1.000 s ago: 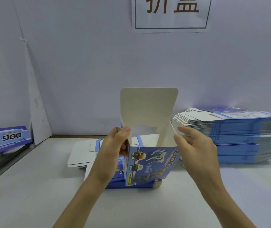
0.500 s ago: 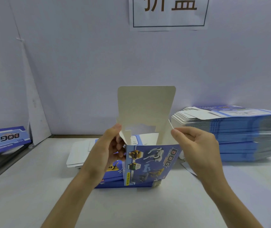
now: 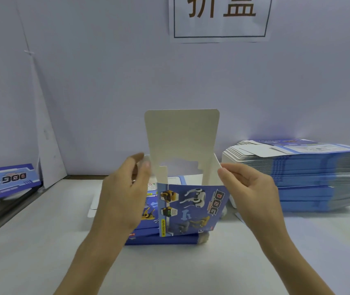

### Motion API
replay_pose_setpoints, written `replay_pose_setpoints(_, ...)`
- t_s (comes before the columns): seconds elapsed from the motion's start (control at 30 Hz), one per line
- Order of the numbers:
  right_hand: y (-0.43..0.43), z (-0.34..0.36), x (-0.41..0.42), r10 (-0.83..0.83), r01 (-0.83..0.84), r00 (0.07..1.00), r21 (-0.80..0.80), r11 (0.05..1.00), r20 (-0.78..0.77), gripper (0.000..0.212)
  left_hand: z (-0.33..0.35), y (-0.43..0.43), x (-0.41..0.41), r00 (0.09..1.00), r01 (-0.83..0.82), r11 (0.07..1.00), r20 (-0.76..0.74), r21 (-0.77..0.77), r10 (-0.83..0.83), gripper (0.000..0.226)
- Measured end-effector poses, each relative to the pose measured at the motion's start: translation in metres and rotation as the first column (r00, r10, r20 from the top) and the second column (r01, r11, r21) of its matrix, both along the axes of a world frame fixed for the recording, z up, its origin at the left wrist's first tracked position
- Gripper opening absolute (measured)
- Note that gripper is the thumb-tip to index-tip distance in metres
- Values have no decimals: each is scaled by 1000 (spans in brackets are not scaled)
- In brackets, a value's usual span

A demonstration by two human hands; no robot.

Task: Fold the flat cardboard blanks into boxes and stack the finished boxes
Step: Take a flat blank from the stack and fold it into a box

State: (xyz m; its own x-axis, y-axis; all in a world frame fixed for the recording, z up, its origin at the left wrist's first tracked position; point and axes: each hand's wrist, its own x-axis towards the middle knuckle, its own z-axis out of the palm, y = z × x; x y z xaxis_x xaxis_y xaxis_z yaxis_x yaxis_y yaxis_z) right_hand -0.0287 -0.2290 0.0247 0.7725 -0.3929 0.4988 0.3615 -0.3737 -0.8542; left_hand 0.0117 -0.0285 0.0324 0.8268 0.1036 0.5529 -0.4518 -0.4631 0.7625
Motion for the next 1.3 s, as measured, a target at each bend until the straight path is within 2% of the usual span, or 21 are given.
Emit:
replay_pose_setpoints(0.07, 7, 2, -5, -35, 37, 999, -75, 996, 27, 15, 4, -6, -12, 988, -148, 958, -10, 244, 156, 46)
replay_pose_setpoints(0.1, 9, 3, -7, -71, 75, 997, -123, 990, 38, 15, 4, -9, -15, 969, -225, 901, -10, 371, 246, 54)
replay_pose_setpoints(0.13, 12, 4, -9, -111, 117, 993, -168, 979, 47, 14, 3, -11, -16, 958, -256, 874, -14, 412, 287, 53)
replay_pose_setpoints(0.23, 14, 6, -12, -212, 210, 977, -246, 946, 18, 11, 1, -13, -14, 982, -146, 939, -70, 312, 176, 36)
replay_pose_setpoints(0.3, 9, 8, -11, -224, 209, 974, -232, 950, -41, 13, -4, -16, -12, 992, -58, 960, -88, 275, 85, 39)
replay_pose_setpoints(0.43, -11, 16, -10, -87, 73, 974, -77, 994, -210, 15, -2, -18, -14, 984, 138, 983, -127, 119, -122, 46)
replay_pose_setpoints(0.57, -29, 26, -10, 149, -96, 960, 218, 971, -239, 15, 1, -13, -7, 911, 292, 953, -281, -81, -303, 111)
replay_pose_setpoints(0.63, -34, 28, -9, 192, -116, 953, 306, 945, -233, 12, -2, -15, -6, 901, 263, 959, -327, -109, -285, 131)
replay_pose_setpoints(0.73, -33, 24, -6, 262, -162, 931, 355, 921, -255, 21, -14, -26, -5, 951, 112, 989, -277, -94, -135, 134)
replay_pose_setpoints(0.83, -20, 19, -3, 341, -231, 895, 358, 905, -286, 39, -27, -40, -7, 968, 127, 991, -212, -44, -133, 127)
replay_pose_setpoints(0.9, -13, 18, -4, 334, -242, 906, 329, 913, -261, 36, -34, -46, -9, 963, 173, 984, -202, -40, -177, 131)
replay_pose_setpoints(1.07, -8, 20, -11, 358, -323, 897, 166, 932, -261, 26, -42, -52, -5, 980, 69, 994, -195, 89, -51, 139)
replay_pose_setpoints(1.17, -9, 26, -15, 320, -301, 930, 125, 946, -184, 28, -42, -43, 3, 985, 142, 990, -96, -21, -144, 144)
replay_pose_setpoints(1.27, -13, 30, -16, 102, -101, 995, 57, 993, -20, 36, -44, -26, 12, 942, 309, 944, 98, 111, -320, 148)
replay_pose_setpoints(1.3, -12, 30, -17, 85, -86, 996, 36, 996, 19, 38, -43, -20, 14, 915, 353, 919, 141, 176, -378, 149)
